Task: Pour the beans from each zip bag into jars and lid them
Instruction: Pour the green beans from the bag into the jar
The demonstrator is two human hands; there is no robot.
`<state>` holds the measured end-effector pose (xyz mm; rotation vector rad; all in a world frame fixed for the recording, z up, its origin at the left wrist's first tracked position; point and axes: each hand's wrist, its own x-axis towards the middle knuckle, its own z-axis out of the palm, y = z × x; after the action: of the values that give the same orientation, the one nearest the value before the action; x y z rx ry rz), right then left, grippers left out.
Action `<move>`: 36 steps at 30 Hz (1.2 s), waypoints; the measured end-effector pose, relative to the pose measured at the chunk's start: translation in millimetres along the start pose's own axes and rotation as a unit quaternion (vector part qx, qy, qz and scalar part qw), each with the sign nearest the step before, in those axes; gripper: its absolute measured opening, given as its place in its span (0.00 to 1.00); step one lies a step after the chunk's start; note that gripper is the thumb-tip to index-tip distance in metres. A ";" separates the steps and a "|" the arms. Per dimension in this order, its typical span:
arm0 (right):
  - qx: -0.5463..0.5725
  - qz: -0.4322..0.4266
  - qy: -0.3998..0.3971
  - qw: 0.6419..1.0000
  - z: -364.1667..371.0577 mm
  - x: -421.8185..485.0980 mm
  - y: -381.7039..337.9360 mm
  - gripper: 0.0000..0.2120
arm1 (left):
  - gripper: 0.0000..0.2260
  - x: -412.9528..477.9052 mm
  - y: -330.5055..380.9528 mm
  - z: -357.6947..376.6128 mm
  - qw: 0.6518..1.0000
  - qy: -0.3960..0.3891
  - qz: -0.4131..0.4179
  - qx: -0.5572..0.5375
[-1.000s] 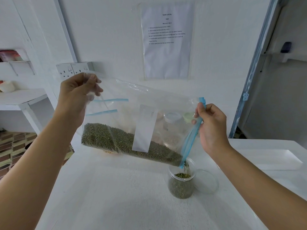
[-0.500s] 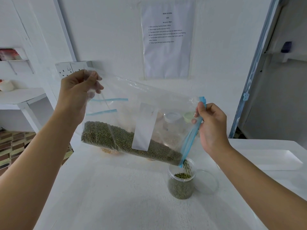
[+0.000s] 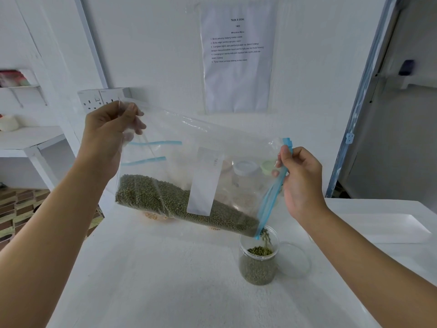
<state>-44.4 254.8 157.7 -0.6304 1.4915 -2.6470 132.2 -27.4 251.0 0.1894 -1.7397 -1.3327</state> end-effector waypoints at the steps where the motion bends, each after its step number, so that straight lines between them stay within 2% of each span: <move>1: 0.001 0.001 0.000 1.000 0.0 -0.1 0.4 0.13 | 0.11 0.4 0.3 -0.3 1.000 -0.002 0.001 0.000; 25: -0.002 -0.005 -0.013 1.000 0.8 -3.2 1.2 0.13 | 0.11 -2.1 3.7 -1.4 1.000 -0.003 0.004 -0.011; 36: -0.088 -0.036 -0.051 0.994 -1.0 -6.5 5.2 0.15 | 0.12 -6.7 3.8 1.8 1.000 -0.002 0.000 -0.015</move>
<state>-39.7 254.3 150.9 -0.8323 1.7161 -2.5080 136.2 -20.6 250.4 0.1700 -1.7213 -1.3592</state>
